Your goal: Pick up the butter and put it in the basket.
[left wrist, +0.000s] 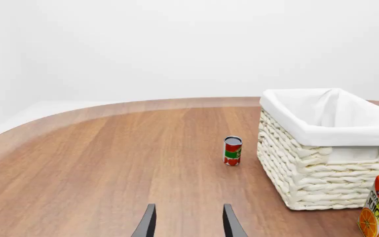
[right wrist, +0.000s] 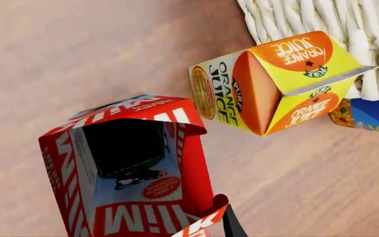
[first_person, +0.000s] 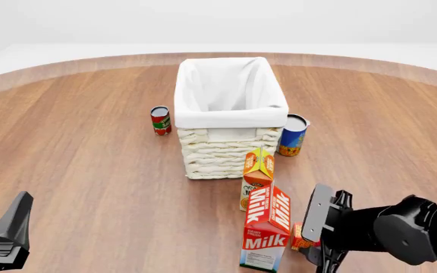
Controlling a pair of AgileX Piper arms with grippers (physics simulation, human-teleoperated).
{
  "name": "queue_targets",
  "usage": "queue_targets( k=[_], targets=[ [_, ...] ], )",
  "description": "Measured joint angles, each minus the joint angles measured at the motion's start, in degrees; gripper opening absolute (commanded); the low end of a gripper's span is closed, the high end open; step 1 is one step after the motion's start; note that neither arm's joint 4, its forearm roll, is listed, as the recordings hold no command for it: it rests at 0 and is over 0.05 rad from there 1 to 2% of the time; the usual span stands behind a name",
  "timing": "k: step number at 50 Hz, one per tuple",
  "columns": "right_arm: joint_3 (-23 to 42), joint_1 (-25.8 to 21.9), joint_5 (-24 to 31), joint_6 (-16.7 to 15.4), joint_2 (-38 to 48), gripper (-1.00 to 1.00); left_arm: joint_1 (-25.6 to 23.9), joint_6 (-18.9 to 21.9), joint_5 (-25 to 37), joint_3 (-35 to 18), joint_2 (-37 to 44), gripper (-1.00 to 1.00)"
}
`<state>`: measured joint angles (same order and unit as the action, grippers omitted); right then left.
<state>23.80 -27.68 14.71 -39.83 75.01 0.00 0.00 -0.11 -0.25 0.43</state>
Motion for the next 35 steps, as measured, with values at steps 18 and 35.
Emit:
queue_targets(
  k=[18, 35],
  targets=[
    [0.70, -0.37, 2.83, -0.41, -0.49, -1.00, 0.00, 0.00, 0.00, 0.00, 0.00, 1.00],
    [1.28, -2.15, 5.40, 0.14, -1.66, -1.00, 0.00, 0.00, 0.00, 0.00, 0.00, 1.00]
  ],
)
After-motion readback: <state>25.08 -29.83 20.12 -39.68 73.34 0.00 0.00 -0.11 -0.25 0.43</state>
